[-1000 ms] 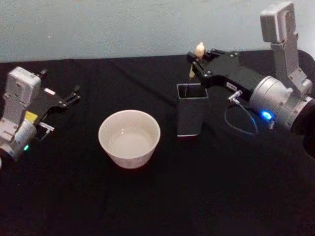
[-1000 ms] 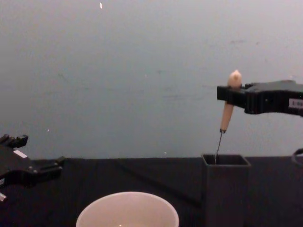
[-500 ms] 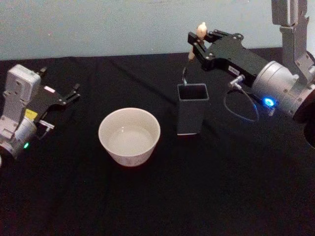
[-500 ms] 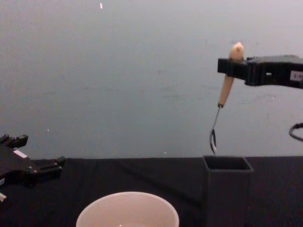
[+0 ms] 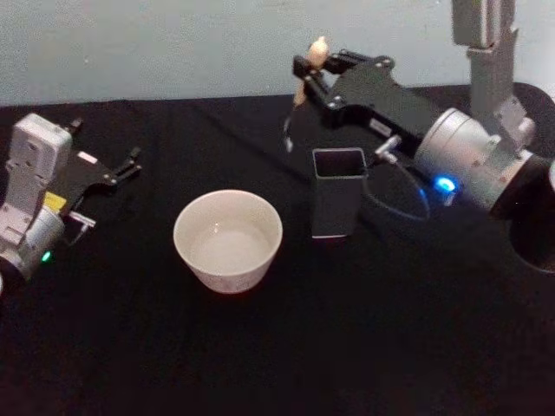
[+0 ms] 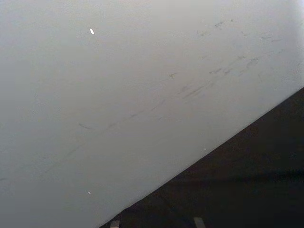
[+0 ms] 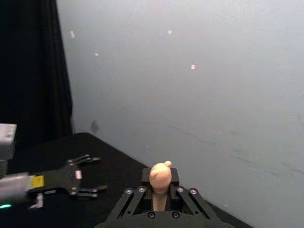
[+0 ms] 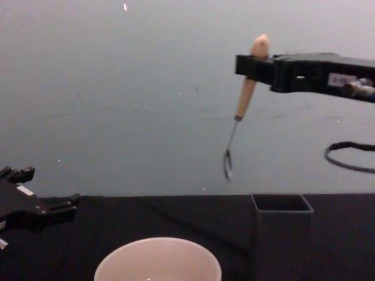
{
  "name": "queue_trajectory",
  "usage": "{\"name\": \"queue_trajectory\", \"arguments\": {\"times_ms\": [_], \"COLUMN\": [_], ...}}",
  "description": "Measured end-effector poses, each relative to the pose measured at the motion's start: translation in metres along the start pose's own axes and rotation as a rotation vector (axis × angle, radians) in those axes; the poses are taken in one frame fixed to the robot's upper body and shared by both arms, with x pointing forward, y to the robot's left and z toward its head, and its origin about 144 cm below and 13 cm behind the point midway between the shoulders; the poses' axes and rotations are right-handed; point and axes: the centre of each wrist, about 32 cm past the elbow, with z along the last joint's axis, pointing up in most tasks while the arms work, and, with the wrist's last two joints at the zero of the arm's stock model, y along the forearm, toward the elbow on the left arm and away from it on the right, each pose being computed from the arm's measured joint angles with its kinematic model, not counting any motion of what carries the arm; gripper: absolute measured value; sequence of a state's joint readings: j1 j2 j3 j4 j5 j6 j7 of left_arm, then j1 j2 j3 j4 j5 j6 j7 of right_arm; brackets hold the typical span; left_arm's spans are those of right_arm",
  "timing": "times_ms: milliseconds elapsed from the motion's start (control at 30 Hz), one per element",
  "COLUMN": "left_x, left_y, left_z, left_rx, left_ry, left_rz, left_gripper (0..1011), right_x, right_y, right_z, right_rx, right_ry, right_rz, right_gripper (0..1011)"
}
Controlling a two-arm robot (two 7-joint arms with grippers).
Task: Pick up the stirring spoon with one hand, stir inside the cup, then place it back in its original position.
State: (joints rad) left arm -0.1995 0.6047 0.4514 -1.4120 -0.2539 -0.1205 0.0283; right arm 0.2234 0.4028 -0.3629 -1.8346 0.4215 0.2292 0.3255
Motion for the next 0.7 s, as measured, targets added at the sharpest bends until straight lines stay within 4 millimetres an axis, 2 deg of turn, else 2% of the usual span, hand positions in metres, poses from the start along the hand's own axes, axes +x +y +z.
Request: {"name": "queue_trajectory", "arguments": {"times_ms": [267, 700], "left_x": [0.000, 0.000], "left_y": [0.000, 0.000], "left_z": [0.000, 0.000], "left_rx": [0.000, 0.000], "left_ry": [0.000, 0.000], "left_rz": [0.000, 0.000], "left_gripper": [1001, 1001], "right_x": [-0.016, -0.031], "right_y": [0.006, 0.012], "right_z": [-0.008, -0.049], "right_rx": [-0.012, -0.060], "right_ry": [0.027, 0.058], "right_rz": [0.057, 0.123], "right_gripper": [197, 197]}}
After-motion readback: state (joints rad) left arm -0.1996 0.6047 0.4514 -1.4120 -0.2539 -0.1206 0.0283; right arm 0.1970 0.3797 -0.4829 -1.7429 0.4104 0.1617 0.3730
